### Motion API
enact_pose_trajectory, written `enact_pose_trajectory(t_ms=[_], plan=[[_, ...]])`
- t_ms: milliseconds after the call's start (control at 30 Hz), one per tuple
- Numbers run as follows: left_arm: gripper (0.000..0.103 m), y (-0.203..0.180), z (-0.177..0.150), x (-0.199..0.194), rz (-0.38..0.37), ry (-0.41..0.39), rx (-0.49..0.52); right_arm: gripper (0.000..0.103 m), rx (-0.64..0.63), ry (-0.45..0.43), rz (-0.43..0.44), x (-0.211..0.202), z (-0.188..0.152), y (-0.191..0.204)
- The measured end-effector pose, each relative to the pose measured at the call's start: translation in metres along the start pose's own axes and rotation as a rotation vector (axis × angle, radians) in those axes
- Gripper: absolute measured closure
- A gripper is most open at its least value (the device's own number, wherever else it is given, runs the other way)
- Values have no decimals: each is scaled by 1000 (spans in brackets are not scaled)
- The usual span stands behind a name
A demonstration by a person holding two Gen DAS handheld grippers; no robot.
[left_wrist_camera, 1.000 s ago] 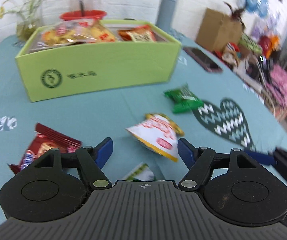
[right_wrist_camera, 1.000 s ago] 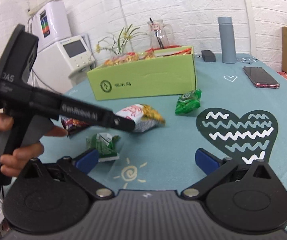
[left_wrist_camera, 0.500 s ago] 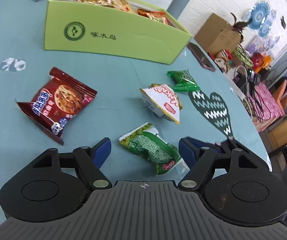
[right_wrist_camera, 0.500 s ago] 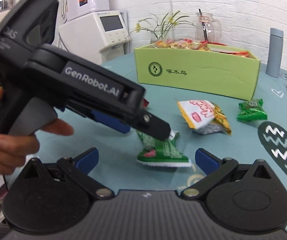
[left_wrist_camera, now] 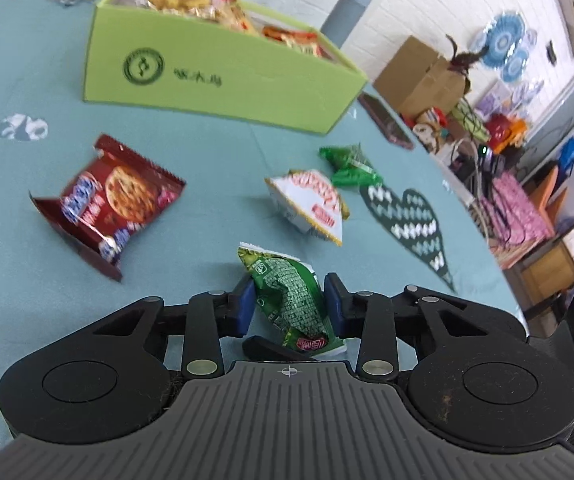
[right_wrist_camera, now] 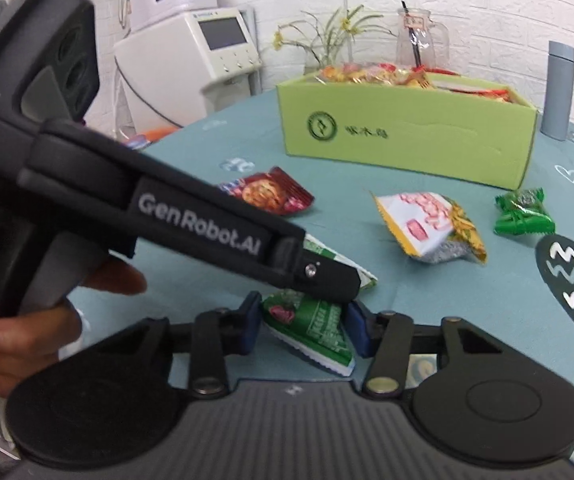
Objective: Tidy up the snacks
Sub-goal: 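Carry the green-wrapped snack into the green box and open the left gripper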
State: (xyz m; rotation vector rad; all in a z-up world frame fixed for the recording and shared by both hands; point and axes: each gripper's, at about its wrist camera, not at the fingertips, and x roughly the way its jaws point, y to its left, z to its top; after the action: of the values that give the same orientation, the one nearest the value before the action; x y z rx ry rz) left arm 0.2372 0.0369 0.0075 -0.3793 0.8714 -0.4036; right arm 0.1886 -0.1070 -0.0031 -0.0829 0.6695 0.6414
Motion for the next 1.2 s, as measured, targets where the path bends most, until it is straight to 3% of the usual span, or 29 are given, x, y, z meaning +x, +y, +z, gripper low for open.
enact_pose_trajectory(t_ms=[233, 400, 567, 600, 633, 733, 900, 1000, 1100, 1200], plan=[[93, -8, 73, -14, -58, -102, -18, 49, -60, -128, 55, -2, 58, -18], [94, -17, 148, 20, -49, -127, 5, 51, -163, -173, 5, 20, 113, -47], [94, -13, 209, 61, -41, -152, 20, 55, -157, -169, -30, 54, 167, -100], [91, -11, 217, 68, -21, -155, 21, 55, -162, -160, -45, 62, 174, -108], [81, -8, 223, 74, 0, -166, 23, 54, -166, -146, -53, 72, 180, -116], [51, 2, 230, 83, 58, -206, 23, 41, -134, -133, -65, 94, 190, -141], [38, 11, 217, 66, 72, -243, 25, 8, -97, -192, -84, 85, 179, -155], [37, 1, 200, 52, 77, -244, 58, 8, -121, -215, -77, 64, 164, -142], [28, -12, 173, 40, 51, -234, 96, 8, -149, -216, -74, 42, 148, -130], [26, -21, 143, 40, 48, -187, 138, 1, -136, -183, -51, 24, 119, -118]])
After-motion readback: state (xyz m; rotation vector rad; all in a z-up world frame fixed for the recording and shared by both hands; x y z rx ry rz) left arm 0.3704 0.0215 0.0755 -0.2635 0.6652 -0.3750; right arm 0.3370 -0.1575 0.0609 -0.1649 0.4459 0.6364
